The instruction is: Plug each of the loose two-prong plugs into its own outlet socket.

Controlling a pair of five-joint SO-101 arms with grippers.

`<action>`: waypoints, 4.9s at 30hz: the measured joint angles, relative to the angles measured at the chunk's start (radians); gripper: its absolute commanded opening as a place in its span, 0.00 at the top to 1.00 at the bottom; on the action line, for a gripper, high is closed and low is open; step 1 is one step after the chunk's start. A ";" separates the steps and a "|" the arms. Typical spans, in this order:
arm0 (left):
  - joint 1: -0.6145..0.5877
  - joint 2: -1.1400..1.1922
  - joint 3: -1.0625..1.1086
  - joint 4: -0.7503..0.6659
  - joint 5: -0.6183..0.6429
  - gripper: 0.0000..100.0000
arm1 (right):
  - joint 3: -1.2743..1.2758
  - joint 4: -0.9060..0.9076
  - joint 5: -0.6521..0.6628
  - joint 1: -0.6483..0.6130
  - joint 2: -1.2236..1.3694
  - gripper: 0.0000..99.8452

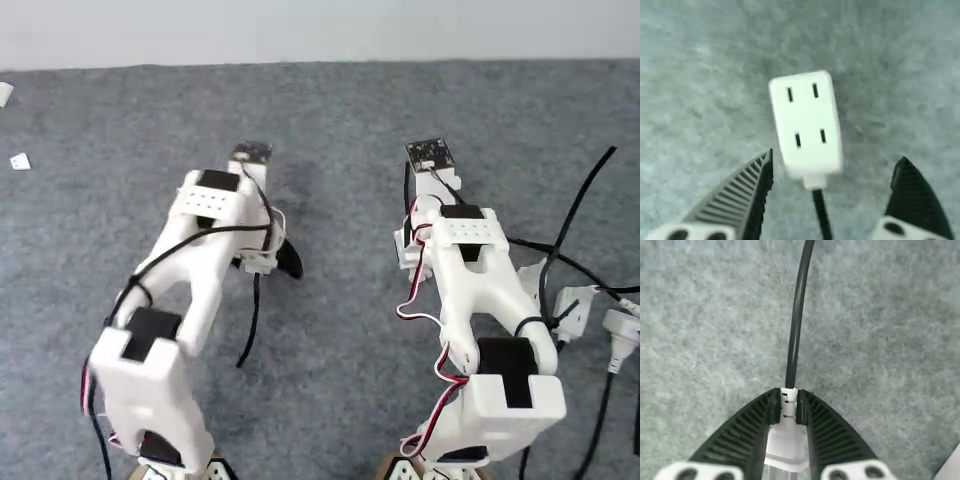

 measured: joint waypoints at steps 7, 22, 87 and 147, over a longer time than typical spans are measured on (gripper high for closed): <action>-0.003 -0.250 0.160 0.006 -0.083 0.64 | 0.000 0.000 0.003 0.000 0.000 0.84; -0.130 -0.508 0.646 -0.175 -0.216 0.64 | 0.000 0.000 0.035 -0.020 0.000 0.80; 0.014 -0.704 0.160 0.256 -0.356 0.93 | 0.000 -0.012 0.037 -0.020 0.005 0.97; -0.075 0.608 -0.939 0.367 -0.381 0.80 | 0.000 -0.028 0.037 -0.020 0.005 0.97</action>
